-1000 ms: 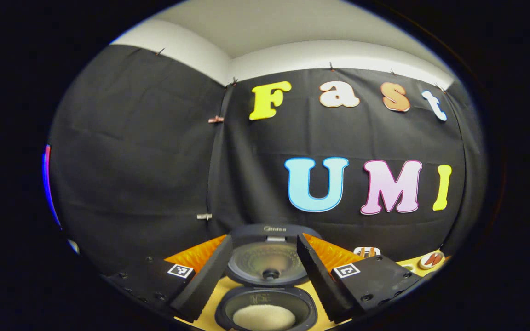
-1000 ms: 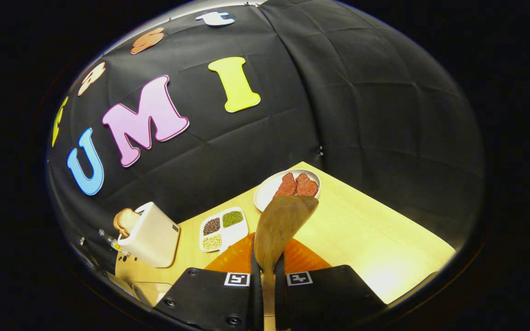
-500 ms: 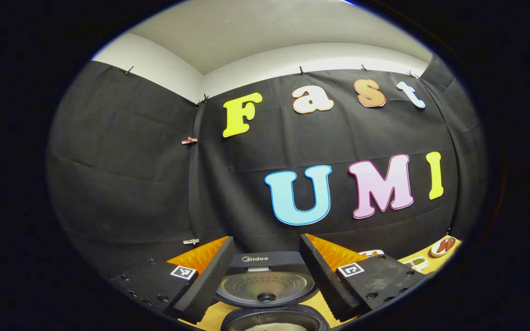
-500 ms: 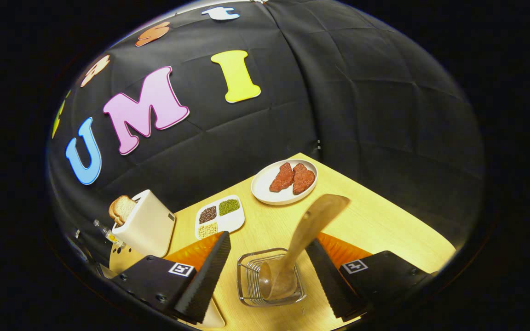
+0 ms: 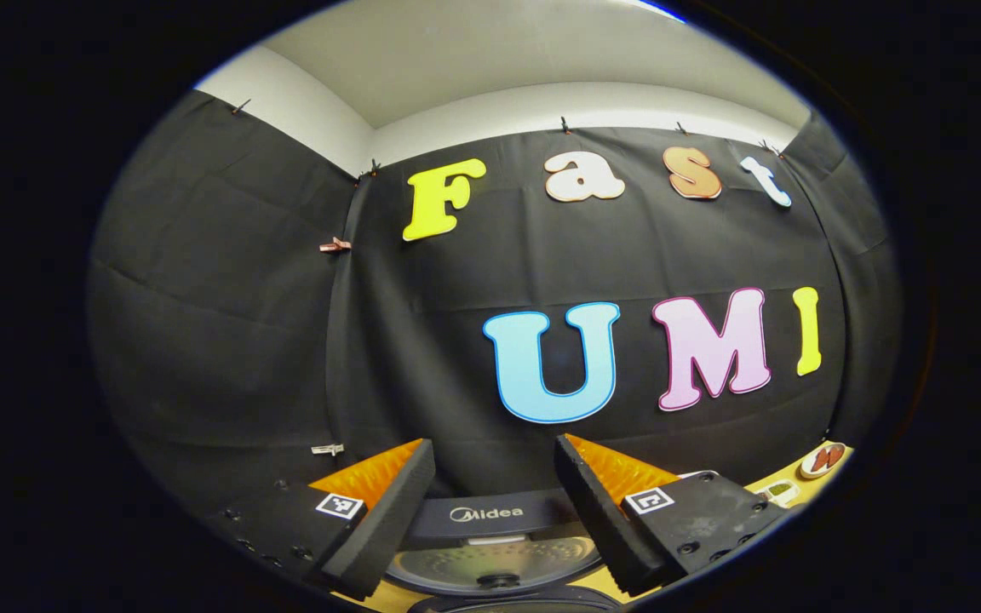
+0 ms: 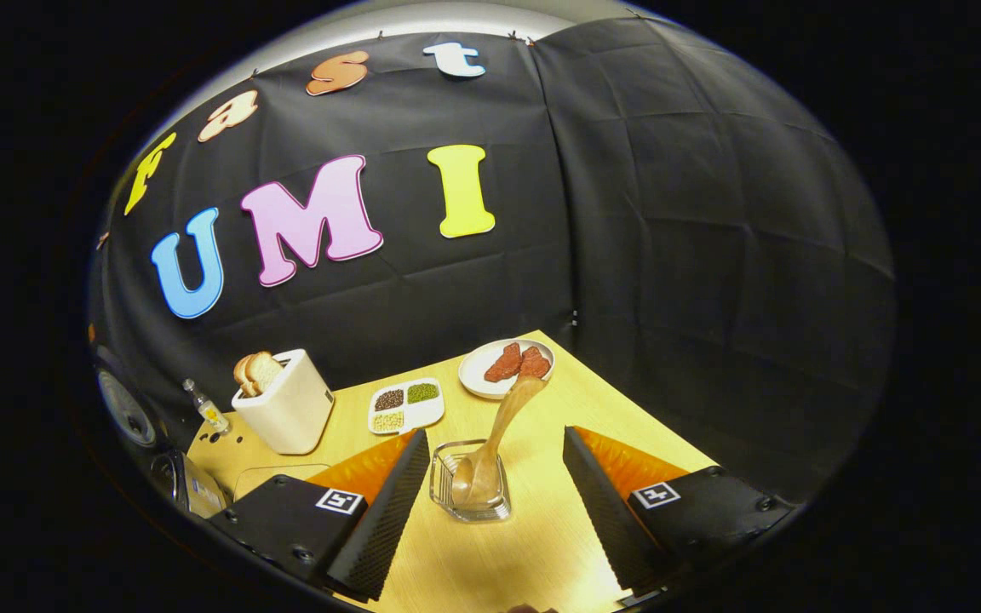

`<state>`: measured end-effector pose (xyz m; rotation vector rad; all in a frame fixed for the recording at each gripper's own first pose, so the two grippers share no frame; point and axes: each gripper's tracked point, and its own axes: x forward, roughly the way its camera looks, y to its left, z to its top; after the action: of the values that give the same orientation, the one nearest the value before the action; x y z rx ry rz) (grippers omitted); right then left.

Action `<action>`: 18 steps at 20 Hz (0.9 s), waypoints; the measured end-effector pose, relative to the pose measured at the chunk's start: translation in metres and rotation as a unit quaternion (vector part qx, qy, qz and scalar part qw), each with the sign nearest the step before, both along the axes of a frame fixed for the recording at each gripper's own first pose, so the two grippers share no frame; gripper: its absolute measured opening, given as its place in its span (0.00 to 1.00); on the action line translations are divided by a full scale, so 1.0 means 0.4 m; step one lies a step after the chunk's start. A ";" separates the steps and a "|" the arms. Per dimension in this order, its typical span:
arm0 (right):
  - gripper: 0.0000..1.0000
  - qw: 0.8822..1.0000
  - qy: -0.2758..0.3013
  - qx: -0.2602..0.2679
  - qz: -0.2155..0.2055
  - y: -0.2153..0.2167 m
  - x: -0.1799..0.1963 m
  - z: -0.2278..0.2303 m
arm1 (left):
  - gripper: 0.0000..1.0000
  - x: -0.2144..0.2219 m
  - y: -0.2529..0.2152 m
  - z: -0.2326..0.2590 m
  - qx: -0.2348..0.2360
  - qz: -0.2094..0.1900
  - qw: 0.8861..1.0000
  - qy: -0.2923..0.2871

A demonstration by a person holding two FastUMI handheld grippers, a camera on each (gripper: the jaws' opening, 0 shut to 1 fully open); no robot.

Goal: Close the left gripper, press the button to open the rice cooker; take a wooden spoon from the chopstick holder with the right hand, scoop a spoonful of rice and pour it into the rice cooker, then put the wooden spoon back into the chopstick holder.

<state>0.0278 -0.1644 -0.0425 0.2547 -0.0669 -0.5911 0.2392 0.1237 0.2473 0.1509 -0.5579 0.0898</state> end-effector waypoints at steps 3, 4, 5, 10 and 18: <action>0.98 1.000 0.008 -0.002 0.000 0.041 -0.034 -0.024 | 0.95 0.048 0.018 -0.041 0.005 0.015 0.999 0.046; 0.98 1.000 0.014 -0.002 0.003 0.052 -0.034 -0.036 | 0.99 0.036 0.014 -0.027 0.004 0.014 0.999 0.039; 0.98 1.000 0.021 -0.002 0.007 0.063 -0.029 -0.047 | 0.99 0.040 0.011 -0.037 0.003 0.016 0.998 0.053; 0.99 0.999 0.020 0.002 0.034 0.114 0.021 -0.048 | 0.99 -0.015 -0.004 -0.096 -0.016 0.009 0.994 0.104; 0.99 0.996 0.037 -0.015 0.077 0.172 0.064 -0.069 | 1.00 -0.145 -0.039 -0.280 -0.068 0.011 0.973 0.221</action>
<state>0.0533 -0.0957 -0.0700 0.2070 0.0159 -0.4460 0.1813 0.1080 0.1353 0.0412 -0.1041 0.1123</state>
